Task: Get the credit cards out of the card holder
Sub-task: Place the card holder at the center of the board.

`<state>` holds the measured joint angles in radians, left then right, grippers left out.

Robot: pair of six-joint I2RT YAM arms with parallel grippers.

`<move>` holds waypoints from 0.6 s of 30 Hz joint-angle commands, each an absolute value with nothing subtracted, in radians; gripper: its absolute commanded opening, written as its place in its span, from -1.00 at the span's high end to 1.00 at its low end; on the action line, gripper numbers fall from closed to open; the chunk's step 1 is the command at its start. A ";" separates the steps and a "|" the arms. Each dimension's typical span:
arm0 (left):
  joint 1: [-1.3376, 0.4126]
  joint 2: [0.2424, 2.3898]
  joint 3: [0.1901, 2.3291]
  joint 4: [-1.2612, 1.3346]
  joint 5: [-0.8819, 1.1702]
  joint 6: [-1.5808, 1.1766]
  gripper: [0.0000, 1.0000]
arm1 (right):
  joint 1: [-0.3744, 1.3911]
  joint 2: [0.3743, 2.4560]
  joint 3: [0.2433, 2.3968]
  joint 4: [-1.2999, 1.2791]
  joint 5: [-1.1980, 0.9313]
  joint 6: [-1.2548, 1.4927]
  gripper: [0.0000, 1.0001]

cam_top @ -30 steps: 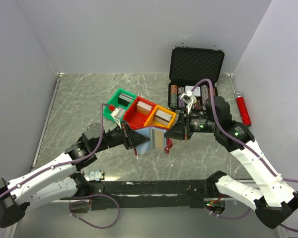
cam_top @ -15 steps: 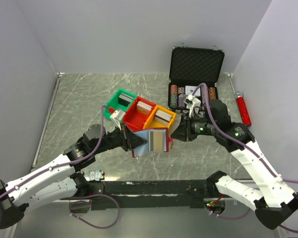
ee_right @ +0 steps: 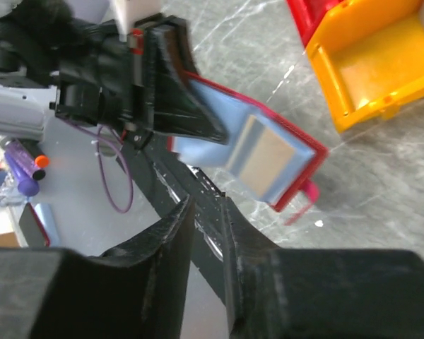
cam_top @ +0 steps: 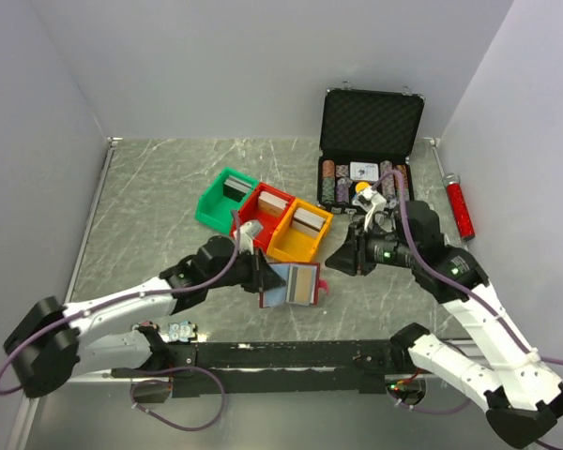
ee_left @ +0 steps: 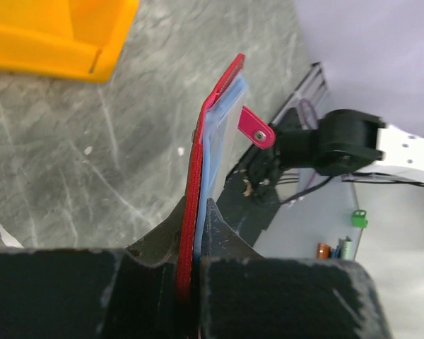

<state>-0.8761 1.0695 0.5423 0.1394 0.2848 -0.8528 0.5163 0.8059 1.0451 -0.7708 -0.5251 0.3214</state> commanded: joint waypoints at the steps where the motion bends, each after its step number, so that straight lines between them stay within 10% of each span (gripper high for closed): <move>1: -0.874 1.155 0.528 0.314 0.324 -0.865 0.99 | 0.512 0.808 0.959 -0.643 -0.598 0.363 0.46; 18: -0.874 1.397 0.457 0.431 0.310 -0.868 0.98 | 0.641 0.968 0.669 -0.316 -0.500 0.482 0.57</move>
<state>-0.8757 1.3693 0.4355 0.3634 0.3084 -0.8597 0.5980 0.9310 0.7105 -0.4576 -0.5545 0.4294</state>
